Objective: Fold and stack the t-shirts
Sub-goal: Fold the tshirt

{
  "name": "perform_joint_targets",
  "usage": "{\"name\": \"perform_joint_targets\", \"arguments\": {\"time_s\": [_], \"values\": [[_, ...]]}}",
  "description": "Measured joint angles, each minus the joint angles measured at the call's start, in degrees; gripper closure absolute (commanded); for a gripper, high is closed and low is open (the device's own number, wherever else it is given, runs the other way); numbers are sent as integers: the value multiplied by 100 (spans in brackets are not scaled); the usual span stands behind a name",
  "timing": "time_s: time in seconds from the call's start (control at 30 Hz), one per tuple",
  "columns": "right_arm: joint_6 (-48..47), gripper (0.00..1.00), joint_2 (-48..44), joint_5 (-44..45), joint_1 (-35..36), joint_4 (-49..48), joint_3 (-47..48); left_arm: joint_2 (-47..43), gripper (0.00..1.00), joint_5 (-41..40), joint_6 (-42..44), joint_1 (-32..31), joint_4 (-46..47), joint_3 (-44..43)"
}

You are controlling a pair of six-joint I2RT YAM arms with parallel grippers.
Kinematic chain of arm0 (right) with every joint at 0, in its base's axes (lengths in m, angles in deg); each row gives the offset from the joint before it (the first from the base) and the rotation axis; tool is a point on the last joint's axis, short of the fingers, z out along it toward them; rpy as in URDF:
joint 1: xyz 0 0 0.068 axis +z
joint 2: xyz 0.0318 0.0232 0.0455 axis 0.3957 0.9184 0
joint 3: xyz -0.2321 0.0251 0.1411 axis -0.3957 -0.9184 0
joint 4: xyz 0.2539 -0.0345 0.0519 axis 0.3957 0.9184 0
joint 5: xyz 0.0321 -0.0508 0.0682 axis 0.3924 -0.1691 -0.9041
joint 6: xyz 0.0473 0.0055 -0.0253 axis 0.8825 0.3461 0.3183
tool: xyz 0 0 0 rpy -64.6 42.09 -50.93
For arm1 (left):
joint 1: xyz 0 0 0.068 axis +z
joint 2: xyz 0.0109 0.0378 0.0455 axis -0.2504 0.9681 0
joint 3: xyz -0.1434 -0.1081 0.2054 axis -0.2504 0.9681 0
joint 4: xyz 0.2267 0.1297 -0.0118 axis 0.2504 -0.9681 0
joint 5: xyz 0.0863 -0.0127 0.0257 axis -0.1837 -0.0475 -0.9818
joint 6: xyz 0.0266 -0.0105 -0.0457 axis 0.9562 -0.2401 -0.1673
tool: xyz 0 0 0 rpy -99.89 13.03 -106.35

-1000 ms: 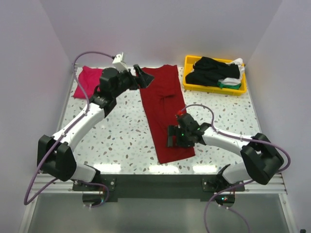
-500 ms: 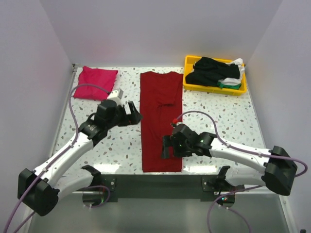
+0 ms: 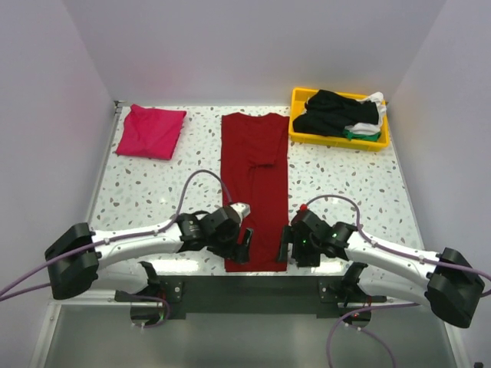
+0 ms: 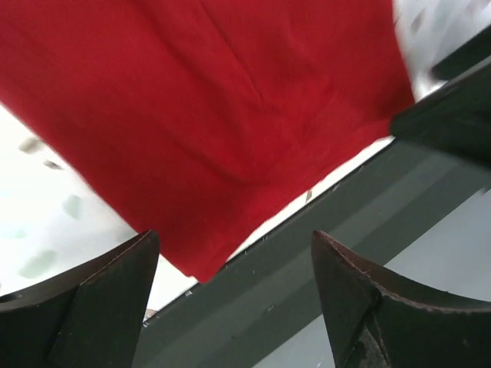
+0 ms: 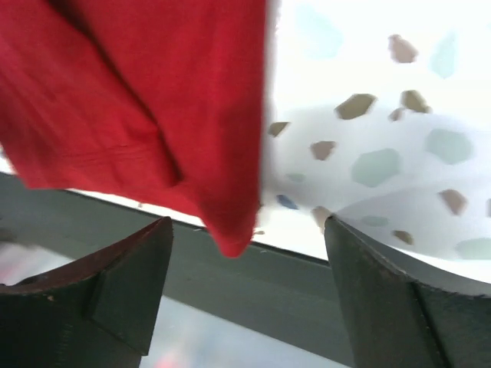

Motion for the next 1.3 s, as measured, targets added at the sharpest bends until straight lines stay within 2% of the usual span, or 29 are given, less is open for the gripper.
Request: {"name": "perform_joint_targets", "arguments": {"time_s": [0.17, 0.37, 0.5, 0.57, 0.6, 0.63, 0.67, 0.7, 0.73, 0.87, 1.03, 1.13, 1.3], "values": [[216, 37, 70, -256, -15, -417, -118, 575, 24, -66, -199, -457, -177, -66], [328, 48, 125, -433, -28, -743, -275, 984, 38, -96, -413, -505, -140, -146], [361, 54, 127, -490, -33, -848, -341, 1252, 51, -160, -501, -555, -173, -295], [365, 60, 144, -511, -33, -914, -376, 1364, 64, -243, -564, -601, -216, -415], [365, 62, 160, -525, -33, -962, -396, 1414, 74, -289, -595, -623, -267, -487], [372, 66, 179, -557, -33, -1010, -420, 1460, 78, -343, -619, -649, -323, -568], [374, 67, 203, -595, -33, -1056, -437, 1484, 82, -380, -621, -660, -358, -616], [380, 68, 227, -616, -33, -1106, -459, 1508, 93, -411, -640, -675, -407, -671], [391, 70, 247, -654, -33, -1141, -474, 1526, 99, -446, -669, -682, -442, -710], [391, 79, 308, -702, -37, -1213, -492, 1637, 100, -525, -739, -706, -671, -841], [387, 84, 306, -713, -37, -1211, -522, 1565, 100, -638, -872, -789, -1082, -872], [391, 89, 225, -717, -37, -1165, -542, 1202, 100, -697, -994, -796, -1460, -872], [398, 91, -42, -717, -37, -920, -597, 490, 100, -756, -1185, -800, -1864, -809]]}}
